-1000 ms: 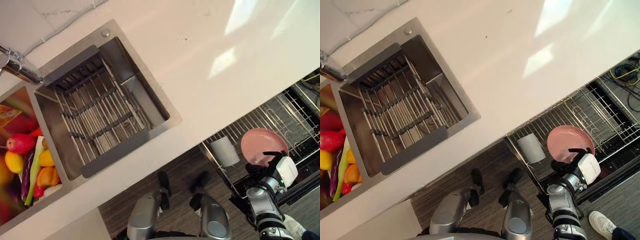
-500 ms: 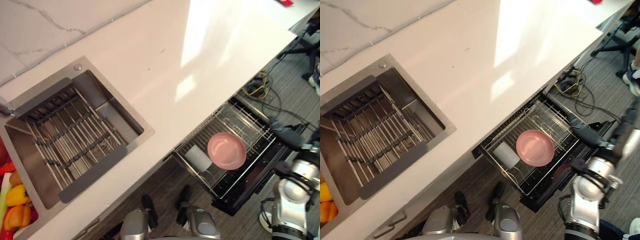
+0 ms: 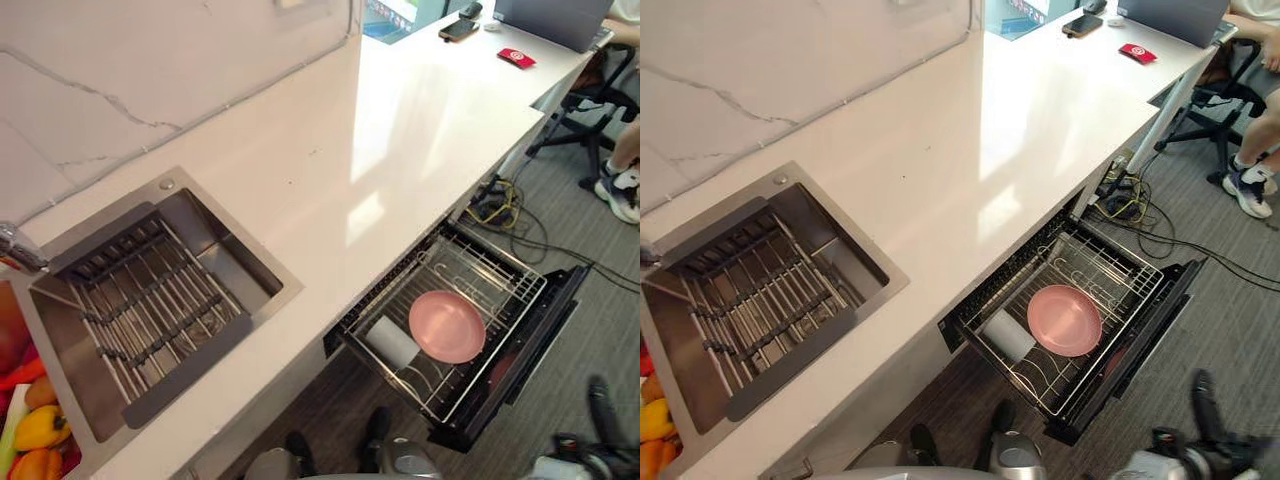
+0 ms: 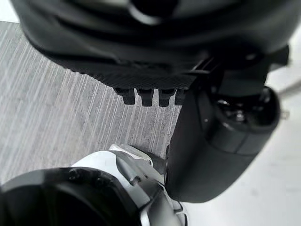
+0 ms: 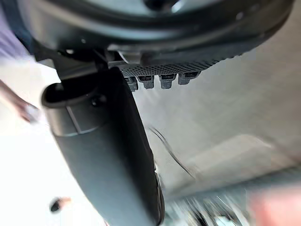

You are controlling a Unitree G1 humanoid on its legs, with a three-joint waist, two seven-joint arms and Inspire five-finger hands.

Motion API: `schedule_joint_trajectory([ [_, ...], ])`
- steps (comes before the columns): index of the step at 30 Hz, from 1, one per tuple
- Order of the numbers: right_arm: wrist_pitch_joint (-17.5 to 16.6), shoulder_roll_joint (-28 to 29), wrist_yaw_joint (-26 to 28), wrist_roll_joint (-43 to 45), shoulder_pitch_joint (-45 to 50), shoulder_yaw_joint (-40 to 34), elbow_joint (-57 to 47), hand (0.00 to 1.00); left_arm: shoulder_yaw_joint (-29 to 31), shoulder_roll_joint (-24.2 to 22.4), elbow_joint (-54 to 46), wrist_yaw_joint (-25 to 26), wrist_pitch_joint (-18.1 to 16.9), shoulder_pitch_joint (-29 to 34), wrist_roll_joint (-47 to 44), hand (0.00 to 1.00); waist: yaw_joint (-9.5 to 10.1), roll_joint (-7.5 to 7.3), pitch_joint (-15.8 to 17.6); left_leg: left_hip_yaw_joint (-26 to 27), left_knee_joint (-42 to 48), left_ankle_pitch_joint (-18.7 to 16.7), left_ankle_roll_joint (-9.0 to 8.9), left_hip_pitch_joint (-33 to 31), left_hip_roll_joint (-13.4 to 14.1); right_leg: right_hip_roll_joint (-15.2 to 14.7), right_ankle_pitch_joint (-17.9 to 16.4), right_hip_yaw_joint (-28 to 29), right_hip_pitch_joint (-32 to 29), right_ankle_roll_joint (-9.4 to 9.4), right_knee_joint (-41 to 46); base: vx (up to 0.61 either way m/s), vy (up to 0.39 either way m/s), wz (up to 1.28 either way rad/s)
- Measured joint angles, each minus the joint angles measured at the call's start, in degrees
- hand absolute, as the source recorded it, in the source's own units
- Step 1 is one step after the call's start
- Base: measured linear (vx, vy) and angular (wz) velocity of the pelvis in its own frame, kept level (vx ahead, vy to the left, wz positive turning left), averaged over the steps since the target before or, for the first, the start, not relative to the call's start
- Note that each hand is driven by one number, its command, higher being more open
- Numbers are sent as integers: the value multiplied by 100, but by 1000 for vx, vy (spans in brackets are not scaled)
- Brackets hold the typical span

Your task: Walk over to the sink, pick up the cup, carry it to the dishwasher, place the cup inside the dishwasher, then close the dishwasher door

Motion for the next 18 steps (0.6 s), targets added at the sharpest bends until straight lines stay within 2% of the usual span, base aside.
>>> schedule_joint_trajectory([
  [1,-21,16,29,-172,-13,272,-3,100,0,-45,-15,-6,-44,0,7,100,114,31,-19,-55,-3,4,-6,-25,-11,-13,-1,-71,9,-2,-1,-24,21,28],
  [3,-4,-118,172,-175,89,282,141,100,2,-56,-26,-58,-128,5,10,100,225,32,-21,-135,-65,34,0,-58,-35,-37,-8,-186,18,1,-1,-4,31,31],
  [10,290,-600,492,-179,-157,917,588,100,-14,-43,20,-286,-269,46,288,100,267,56,-27,-520,-198,275,63,-142,-129,-89,12,-577,54,81,21,20,33,29],
  [12,408,-730,538,-110,-304,1064,647,100,-69,-26,28,-338,-283,48,319,100,287,66,-23,-634,-205,325,70,-142,-148,-101,9,-695,107,81,21,-4,31,31],
  [15,712,-1042,697,102,-746,1319,857,100,-118,-34,30,-401,-325,47,531,100,430,132,-1,-767,-206,374,41,-179,-162,-107,-17,-826,139,93,19,-41,26,25],
  [18,1008,-1334,757,118,-1215,1516,955,100,-117,-99,50,-462,-325,49,668,100,532,272,58,-961,-199,444,0,-265,-166,-105,-65,-1016,147,15,14,-53,20,32],
])
